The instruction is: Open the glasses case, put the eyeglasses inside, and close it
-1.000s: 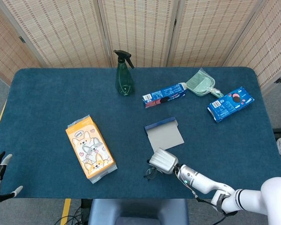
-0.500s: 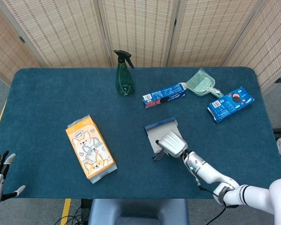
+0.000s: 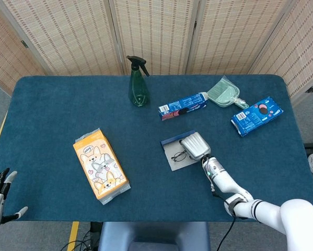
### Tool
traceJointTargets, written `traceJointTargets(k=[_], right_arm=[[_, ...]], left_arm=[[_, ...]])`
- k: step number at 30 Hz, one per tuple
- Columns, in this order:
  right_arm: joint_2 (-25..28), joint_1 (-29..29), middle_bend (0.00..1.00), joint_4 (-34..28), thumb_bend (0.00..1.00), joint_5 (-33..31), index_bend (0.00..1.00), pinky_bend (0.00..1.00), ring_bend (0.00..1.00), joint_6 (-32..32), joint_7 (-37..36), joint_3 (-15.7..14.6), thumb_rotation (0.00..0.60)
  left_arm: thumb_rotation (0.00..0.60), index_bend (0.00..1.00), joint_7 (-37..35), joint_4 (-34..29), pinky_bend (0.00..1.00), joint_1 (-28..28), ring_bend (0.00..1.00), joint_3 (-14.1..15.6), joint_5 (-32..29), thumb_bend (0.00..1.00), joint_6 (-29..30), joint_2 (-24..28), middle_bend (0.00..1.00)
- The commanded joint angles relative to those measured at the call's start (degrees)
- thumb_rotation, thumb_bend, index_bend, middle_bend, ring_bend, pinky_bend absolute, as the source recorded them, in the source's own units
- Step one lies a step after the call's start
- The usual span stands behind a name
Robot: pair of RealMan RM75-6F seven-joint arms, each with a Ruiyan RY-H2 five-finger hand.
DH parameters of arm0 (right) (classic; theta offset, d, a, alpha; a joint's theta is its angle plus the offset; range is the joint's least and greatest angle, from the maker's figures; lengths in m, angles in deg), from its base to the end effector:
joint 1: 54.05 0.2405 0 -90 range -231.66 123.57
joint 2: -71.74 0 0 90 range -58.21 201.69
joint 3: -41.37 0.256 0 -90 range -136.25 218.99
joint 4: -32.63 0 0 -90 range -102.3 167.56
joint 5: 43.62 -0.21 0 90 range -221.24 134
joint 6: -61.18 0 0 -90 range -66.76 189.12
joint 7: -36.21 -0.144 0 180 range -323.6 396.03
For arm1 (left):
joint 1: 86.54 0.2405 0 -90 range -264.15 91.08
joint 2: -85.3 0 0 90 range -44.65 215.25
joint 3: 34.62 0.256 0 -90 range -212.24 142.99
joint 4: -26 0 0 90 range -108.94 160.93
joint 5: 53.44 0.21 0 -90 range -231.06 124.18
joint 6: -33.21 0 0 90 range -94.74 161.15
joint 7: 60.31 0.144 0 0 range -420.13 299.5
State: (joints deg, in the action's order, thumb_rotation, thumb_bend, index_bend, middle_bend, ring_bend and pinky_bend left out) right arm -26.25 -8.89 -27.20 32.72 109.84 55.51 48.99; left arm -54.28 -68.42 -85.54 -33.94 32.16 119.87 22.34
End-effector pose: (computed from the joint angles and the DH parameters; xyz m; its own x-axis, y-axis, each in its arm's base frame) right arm -0.1808 -0.3767 -0.0520 0.7250 -0.1334 0.6757 -0.6392 -0.4958 0.5879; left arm -0.3254 0.1351 0.1580 0.4726 0.0859 0.8771 0.8736 0.0851 -0.4791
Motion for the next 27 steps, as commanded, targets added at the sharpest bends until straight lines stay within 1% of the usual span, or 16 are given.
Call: traceJointTargets(k=[1,6,8,13,16,19,24,27], right_arm=[[0.27,-0.06,1.0,-0.59,0.38,-0.25,0.35,0.9,1.0,-0.22,0.35,-0.19,0.6],[2.73,-0.72,1.0,-4.38,0.31,-0.37,0.13,0.9,1.0,0.59,2.07,-0.66,0.6],[3.94,-1.06,1.0,-6.26,0.28,-0.32,0.09,0.9,1.0,1.26,2.75,-0.77,0.6],[6.58,-1.72,1.0,-10.7,0.23,-0.46,0.05,0.9,1.0,2.19,4.62,-1.18,0.6],[6.52,-1.78,1.0,-11.82,0.18,-0.77,0.01,0.9,1.0,2.29,5.23,-1.3,0.6],[4.59,-1.21,1.0,-11.06,0.16,-1.77,0.0,0.9,1.0,1.87,6.34,-0.86,0.6],[1.56,0.41,1.0,-8.65,0.16,-3.63,0.0,0.9,1.0,0.9,9.24,0.28,0.6],[-0.2,1.79,1.0,-6.21,0.16,-5.33,0.0,0.9,1.0,-0.41,11.0,1.21,0.6]], left_arm=[[0.6,0.0,-0.05,0.07,0.16,0.04,0.0,0.0,-0.07,0.13,0.01,-0.02,0.0],[0.6,0.0,-0.06,0.13,0.16,-0.11,0.0,0.0,-0.04,0.13,-0.2,-0.14,0.0],[0.6,0.0,-0.07,0.11,0.16,-0.2,0.0,0.02,0.04,0.13,-0.32,-0.17,0.0],[0.6,0.0,-0.1,0.09,0.16,-0.23,0.0,0.02,0.29,0.13,-0.14,-0.18,0.0],[0.6,0.0,-0.1,0.12,0.16,-0.28,0.0,0.04,0.31,0.13,-0.22,-0.26,0.0],[0.6,0.0,-0.21,0.01,0.16,-0.33,0.0,0.18,0.54,0.13,-0.33,-0.33,0.0],[0.6,0.0,-0.4,0.06,0.16,0.08,0.0,0.29,0.35,0.13,0.14,0.14,0.0],[0.6,0.0,-0.81,0.39,0.16,0.49,0.0,0.17,-0.4,0.13,0.42,0.27,0.0]])
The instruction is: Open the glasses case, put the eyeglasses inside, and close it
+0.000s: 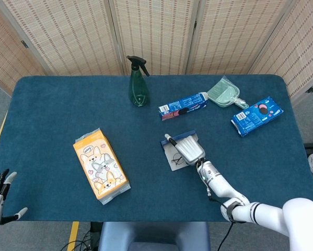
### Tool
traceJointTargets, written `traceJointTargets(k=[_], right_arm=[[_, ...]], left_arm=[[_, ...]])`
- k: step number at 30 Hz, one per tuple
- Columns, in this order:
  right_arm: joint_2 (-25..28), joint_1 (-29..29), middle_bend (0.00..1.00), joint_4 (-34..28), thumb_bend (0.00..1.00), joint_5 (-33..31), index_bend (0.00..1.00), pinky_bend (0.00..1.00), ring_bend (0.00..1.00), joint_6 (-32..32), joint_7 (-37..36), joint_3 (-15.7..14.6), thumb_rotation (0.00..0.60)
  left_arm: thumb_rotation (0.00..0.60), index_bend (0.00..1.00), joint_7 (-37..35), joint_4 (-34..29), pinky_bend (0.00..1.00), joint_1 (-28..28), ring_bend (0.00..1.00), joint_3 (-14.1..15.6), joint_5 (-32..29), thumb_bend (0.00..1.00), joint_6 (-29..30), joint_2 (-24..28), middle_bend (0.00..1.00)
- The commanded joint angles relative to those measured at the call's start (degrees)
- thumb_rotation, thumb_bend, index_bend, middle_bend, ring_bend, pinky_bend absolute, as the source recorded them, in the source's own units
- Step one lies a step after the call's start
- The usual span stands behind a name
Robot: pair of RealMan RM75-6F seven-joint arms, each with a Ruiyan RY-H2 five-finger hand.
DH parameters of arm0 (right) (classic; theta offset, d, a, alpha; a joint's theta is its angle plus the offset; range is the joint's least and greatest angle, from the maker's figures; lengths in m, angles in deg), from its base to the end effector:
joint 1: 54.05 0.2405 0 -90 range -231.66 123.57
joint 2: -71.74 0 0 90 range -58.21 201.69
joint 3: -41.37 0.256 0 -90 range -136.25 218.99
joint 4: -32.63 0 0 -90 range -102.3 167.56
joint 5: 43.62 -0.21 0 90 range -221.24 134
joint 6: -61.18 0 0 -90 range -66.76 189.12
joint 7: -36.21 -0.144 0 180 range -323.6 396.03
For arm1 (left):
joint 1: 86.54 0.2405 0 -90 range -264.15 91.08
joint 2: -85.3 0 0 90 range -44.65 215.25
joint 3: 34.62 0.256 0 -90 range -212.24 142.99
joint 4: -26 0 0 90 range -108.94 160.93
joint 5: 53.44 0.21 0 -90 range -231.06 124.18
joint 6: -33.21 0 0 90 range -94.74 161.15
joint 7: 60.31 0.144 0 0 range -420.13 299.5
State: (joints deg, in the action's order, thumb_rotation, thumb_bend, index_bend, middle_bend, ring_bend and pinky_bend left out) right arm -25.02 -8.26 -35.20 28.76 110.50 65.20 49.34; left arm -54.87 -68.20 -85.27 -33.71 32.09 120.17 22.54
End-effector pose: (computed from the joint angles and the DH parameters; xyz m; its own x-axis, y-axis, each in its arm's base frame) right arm -0.1566 -0.3623 -0.0569 0.7496 -0.1091 0.6528 -0.5994 -0.5303 0.5996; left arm -0.3271 0.1327 0.1598 0.4700 0.0863 0.8785 0.8743 0.0916 -0.4767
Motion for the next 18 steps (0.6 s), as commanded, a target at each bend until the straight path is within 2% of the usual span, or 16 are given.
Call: traceJointTargets(k=[1,10,18], right_arm=[[-1.94,1.59,1.0,2.59,0.16,-1.86,0.0,0.9,1.0,-1.42,1.77,1.17,0.6],[-6.39,5.79,1.0,9.63,0.18,-4.75,0.0,0.9,1.0,-3.43,3.4,4.2,0.6],[-9.12,8.49,1.0,15.61,0.19,-5.51,0.0,0.9,1.0,-4.86,3.65,4.96,0.6]], left_arm=[[0.6,0.0,-0.3,0.24,0.16,0.29,0.0,-0.02,-0.42,0.13,0.14,0.08,0.0],[0.6,0.0,-0.54,0.4,0.16,0.67,0.0,0.06,-0.56,0.13,0.39,0.15,0.0],[0.6,0.0,-0.35,0.28,0.16,0.66,0.0,0.04,-0.68,0.13,0.18,0.11,0.0]])
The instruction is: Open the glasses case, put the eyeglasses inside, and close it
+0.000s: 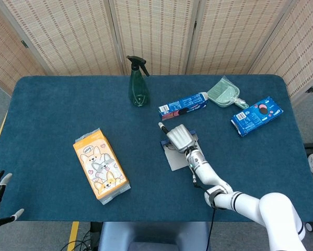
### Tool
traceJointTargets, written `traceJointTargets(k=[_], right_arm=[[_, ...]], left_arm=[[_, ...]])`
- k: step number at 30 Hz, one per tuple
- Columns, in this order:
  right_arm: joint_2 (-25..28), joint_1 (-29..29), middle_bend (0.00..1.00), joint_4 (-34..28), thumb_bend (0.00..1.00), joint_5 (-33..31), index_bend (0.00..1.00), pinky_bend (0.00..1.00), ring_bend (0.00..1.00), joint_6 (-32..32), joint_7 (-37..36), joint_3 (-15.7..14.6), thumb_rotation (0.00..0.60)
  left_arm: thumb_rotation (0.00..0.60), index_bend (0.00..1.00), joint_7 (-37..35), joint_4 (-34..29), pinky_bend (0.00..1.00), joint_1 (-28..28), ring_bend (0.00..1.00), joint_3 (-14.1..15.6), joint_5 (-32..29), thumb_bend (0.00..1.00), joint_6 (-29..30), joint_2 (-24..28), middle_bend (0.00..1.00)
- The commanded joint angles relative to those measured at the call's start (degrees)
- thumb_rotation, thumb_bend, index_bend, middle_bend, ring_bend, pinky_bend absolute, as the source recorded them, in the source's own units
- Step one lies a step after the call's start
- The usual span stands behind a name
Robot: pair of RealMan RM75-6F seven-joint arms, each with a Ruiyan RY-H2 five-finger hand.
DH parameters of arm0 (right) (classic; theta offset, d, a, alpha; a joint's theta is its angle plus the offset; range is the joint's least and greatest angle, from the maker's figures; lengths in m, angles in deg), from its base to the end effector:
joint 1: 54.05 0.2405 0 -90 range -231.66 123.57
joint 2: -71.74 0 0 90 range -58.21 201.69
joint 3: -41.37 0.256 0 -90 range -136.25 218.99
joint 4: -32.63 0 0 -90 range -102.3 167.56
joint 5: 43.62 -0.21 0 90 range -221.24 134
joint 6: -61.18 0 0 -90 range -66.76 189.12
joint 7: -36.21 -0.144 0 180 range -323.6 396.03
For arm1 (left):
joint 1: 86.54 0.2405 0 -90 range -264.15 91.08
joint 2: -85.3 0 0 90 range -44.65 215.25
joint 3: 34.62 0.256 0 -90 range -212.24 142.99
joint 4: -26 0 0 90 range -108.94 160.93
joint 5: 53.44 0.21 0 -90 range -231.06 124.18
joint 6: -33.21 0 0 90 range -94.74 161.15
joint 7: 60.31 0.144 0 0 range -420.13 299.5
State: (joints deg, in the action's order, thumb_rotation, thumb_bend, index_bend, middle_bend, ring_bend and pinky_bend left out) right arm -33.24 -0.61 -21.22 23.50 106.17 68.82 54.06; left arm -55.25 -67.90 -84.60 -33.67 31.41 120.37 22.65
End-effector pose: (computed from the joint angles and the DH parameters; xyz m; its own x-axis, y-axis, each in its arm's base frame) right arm -0.1266 -0.4086 -0.0769 0.7878 -0.0600 0.6130 -0.5610 -0.4807 0.6740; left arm -0.3313 0.1285 0.1620 0.4692 0.0895 0.8786 0.8714 0.1143 -0.4770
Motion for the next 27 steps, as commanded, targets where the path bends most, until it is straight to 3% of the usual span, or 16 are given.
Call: traceJointTargets(k=[1,7,13,22,27], right_arm=[[-1.17,1.08,1.0,2.35,0.19,-0.23,0.0,0.9,1.0,-0.6,0.01,0.25,0.6],[-2.76,2.27,1.0,6.82,0.19,-0.03,0.0,0.9,1.0,-0.95,-1.44,0.58,0.6],[-2.3,1.9,1.0,6.73,0.19,1.59,0.0,0.9,1.0,-0.15,-3.62,-0.36,0.6],[4.47,-1.87,1.0,-2.05,0.19,4.27,0.0,0.9,1.0,2.9,-6.14,-3.01,0.6],[9.38,-5.71,1.0,-10.19,0.2,6.89,0.0,0.9,1.0,7.05,-10.72,-4.82,0.6]], left_arm=[[0.6,0.0,0.07,-0.02,0.16,-0.02,0.0,-0.01,0.02,0.13,-0.02,0.01,0.0],[0.6,0.0,0.26,-0.12,0.16,-0.11,0.0,-0.14,-0.07,0.13,-0.13,0.03,0.0],[0.6,0.0,0.39,-0.25,0.16,-0.16,0.0,-0.17,-0.13,0.13,-0.27,0.03,0.0],[0.6,0.0,0.36,-0.38,0.16,-0.43,0.0,-0.2,0.55,0.13,-0.23,-0.16,0.0],[0.6,0.0,0.22,-0.47,0.16,-0.39,0.0,-0.16,0.78,0.13,-0.05,-0.11,0.0]])
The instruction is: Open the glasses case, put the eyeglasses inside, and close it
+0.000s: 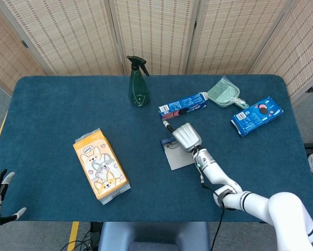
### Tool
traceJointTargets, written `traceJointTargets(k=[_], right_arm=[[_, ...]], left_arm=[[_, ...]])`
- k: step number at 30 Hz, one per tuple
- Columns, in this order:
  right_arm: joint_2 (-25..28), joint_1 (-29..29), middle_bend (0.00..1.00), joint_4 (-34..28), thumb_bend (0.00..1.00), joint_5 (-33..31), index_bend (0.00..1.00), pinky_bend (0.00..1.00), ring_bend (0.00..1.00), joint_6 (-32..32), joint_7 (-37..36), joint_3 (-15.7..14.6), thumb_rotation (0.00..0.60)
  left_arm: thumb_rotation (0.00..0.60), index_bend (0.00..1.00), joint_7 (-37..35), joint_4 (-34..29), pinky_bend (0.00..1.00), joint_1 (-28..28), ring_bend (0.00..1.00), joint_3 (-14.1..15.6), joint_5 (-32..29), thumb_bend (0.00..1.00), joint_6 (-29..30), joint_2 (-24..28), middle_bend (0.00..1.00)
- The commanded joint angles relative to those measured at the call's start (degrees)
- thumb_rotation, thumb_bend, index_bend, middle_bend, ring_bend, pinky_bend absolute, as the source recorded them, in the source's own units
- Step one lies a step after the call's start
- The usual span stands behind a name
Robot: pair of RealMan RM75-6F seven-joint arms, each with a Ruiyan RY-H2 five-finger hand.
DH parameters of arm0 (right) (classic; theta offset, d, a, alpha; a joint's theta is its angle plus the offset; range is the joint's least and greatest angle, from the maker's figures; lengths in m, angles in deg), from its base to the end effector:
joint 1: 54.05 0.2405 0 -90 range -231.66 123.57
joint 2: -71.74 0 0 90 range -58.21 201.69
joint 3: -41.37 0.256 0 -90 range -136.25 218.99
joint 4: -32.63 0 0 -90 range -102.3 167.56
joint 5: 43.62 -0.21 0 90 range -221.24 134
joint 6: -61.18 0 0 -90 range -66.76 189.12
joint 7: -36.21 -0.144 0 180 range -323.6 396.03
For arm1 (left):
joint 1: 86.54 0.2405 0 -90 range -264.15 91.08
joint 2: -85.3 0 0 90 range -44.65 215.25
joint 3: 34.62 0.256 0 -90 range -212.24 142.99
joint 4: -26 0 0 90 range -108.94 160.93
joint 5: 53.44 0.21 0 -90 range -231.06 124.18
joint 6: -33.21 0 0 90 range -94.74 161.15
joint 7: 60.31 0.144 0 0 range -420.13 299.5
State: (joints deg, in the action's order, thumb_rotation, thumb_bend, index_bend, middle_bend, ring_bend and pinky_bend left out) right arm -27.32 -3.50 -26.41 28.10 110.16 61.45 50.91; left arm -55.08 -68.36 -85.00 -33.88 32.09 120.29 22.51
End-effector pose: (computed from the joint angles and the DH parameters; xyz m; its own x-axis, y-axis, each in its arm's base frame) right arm -0.1452 -0.4001 -0.0494 0.7504 -0.0473 0.6593 -0.5918 -0.4923 0.6382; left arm -0.3269 0.1318 0.1600 0.4639 0.0831 0.8820 0.8772 0.0964 -0.4704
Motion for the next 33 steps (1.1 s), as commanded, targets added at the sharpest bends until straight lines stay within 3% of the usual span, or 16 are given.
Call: traceJointTargets(k=[1,6,11,17,33], right_arm=[[4.49,-3.56,1.0,-6.45,0.21,3.32,0.0,0.9,1.0,3.93,-4.09,-2.43,0.6],[8.49,-7.46,1.0,-11.5,0.21,7.43,0.08,0.9,1.0,8.14,-6.35,-6.21,0.6],[9.46,-10.4,1.0,-11.77,0.2,8.14,0.13,0.9,1.0,10.19,-6.92,-8.01,0.6],[7.41,-12.67,1.0,-7.12,0.19,8.31,0.14,0.9,1.0,10.41,-7.86,-9.24,0.6],[2.45,-12.99,1.0,1.8,0.19,10.69,0.14,0.9,1.0,9.12,-12.38,-8.73,0.6]], left_arm=[[0.6,0.0,0.1,-0.05,0.16,0.0,0.0,0.07,0.15,0.13,0.03,0.07,0.0],[0.6,0.0,0.37,-0.32,0.16,-0.26,0.0,-0.17,0.37,0.13,0.1,0.14,0.0],[0.6,0.0,0.78,-0.72,0.16,-0.59,0.0,-0.12,0.86,0.13,-0.12,0.1,0.0],[0.6,0.0,1.26,-1.09,0.16,-0.95,0.0,-0.05,1.01,0.13,-0.6,-0.06,0.0],[0.6,0.0,1.8,-1.44,0.16,-0.92,0.0,0.12,0.62,0.13,-0.77,0.05,0.0]])
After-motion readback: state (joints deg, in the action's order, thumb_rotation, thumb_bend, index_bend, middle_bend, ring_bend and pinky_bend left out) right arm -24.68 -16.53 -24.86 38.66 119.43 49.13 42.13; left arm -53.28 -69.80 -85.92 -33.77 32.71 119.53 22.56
